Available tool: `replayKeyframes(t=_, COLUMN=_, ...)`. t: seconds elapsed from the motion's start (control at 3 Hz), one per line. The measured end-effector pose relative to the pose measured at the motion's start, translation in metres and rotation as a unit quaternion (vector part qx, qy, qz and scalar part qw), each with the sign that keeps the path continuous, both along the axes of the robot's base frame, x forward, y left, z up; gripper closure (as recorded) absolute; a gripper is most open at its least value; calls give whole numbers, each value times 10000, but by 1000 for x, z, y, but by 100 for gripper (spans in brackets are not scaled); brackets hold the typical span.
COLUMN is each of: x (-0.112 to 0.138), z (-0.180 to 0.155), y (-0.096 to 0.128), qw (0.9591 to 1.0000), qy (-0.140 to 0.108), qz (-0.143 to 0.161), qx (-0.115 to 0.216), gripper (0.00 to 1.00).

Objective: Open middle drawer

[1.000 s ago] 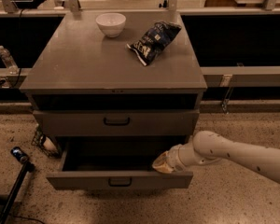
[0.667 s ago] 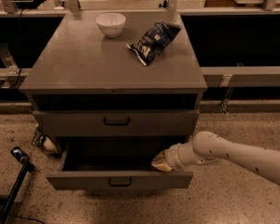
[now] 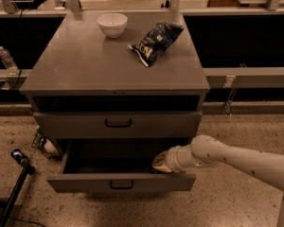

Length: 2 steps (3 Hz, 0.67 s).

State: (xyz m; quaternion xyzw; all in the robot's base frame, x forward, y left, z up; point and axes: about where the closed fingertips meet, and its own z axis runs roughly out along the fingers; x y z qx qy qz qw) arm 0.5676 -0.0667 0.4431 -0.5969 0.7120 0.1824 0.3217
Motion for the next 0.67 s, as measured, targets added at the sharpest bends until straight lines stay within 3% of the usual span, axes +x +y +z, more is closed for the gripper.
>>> replayKeyframes(t=0.33, x=4, z=-7, y=8, qw=9993, qy=-196, qz=274, qx=-157, gripper=100)
replayKeyframes(t=0.67, x=4, z=-22, y=27, qw=9961, qy=-278, qz=816, qx=-198, gripper=100)
